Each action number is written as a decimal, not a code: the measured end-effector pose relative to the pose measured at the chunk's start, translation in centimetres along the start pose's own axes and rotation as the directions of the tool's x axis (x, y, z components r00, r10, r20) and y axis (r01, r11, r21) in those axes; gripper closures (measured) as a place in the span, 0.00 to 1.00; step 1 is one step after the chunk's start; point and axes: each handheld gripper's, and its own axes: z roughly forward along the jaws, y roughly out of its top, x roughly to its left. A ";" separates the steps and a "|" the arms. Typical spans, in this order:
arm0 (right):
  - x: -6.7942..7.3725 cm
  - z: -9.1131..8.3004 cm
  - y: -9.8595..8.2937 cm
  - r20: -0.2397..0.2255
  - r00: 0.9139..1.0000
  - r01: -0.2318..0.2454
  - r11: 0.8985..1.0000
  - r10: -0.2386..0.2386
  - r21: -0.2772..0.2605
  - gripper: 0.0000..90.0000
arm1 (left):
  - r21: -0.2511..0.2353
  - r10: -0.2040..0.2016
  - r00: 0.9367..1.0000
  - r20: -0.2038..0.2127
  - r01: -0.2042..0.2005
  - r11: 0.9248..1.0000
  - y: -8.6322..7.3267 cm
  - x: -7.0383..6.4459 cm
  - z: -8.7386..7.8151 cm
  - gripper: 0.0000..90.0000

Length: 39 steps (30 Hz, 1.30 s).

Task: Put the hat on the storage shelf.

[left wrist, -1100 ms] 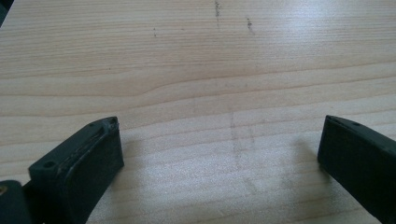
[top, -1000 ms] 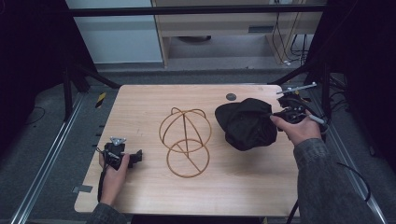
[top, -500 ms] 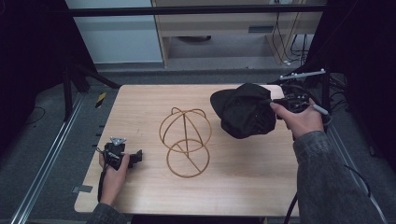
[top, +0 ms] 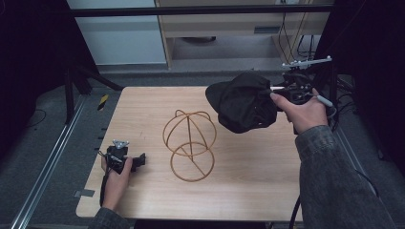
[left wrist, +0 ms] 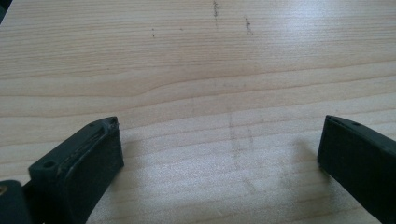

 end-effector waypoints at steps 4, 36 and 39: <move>0.5 -0.1 0.4 -0.019 1.000 0.002 1.000 -0.002 -0.009 0.97 | 0.000 0.000 1.000 0.000 0.000 1.000 0.0 0.0 0.0 0.00; 6.4 -0.1 2.0 -0.169 0.982 0.077 0.996 -0.084 -0.049 0.97 | 0.001 0.000 1.000 0.000 0.000 1.000 0.0 0.0 0.0 0.00; 6.6 -0.1 2.0 -0.176 0.980 0.081 0.995 -0.089 -0.051 0.97 | 0.000 0.000 1.000 0.000 0.000 1.000 0.0 0.0 0.0 0.00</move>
